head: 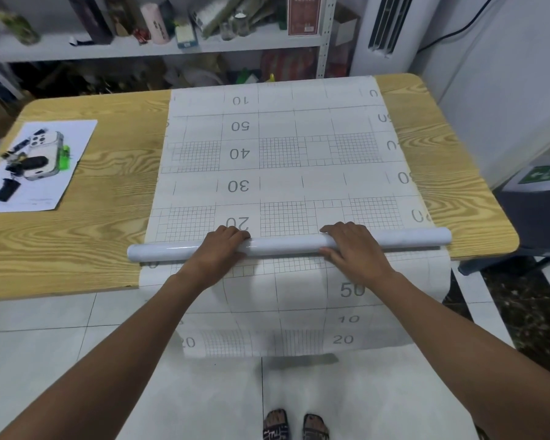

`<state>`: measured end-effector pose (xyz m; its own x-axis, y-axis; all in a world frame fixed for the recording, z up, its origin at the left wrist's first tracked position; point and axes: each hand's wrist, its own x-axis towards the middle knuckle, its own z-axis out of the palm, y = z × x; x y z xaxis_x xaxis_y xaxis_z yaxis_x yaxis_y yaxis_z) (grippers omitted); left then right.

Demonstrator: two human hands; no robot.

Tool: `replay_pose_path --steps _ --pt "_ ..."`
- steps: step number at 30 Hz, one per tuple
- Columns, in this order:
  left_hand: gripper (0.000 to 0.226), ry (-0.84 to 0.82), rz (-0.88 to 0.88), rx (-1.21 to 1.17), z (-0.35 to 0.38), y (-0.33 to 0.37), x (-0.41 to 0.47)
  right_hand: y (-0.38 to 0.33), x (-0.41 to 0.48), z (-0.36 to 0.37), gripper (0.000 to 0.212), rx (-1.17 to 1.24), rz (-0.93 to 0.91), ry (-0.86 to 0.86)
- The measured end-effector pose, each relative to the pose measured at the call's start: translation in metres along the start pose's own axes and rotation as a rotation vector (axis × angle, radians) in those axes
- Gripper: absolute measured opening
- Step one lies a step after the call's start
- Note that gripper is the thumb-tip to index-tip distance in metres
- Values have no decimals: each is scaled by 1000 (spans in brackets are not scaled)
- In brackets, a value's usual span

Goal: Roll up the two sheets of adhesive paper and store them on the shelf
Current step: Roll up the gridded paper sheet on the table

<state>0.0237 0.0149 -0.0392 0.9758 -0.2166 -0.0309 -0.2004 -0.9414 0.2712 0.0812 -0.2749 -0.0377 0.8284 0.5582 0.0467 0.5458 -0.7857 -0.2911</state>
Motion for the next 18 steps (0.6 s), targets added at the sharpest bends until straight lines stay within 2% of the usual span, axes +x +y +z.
replay_pose_path --steps 12,15,18 --pt "30 -79 48 -29 -5 4 -5 -3 -8 3 52 -22 -23 34" --pt "33 -121 29 11 -6 5 -4 -5 -8 3 55 -16 -27 36" --pt "43 -79 65 8 -5 3 -6 -6 -8 4 53 1 -9 27"
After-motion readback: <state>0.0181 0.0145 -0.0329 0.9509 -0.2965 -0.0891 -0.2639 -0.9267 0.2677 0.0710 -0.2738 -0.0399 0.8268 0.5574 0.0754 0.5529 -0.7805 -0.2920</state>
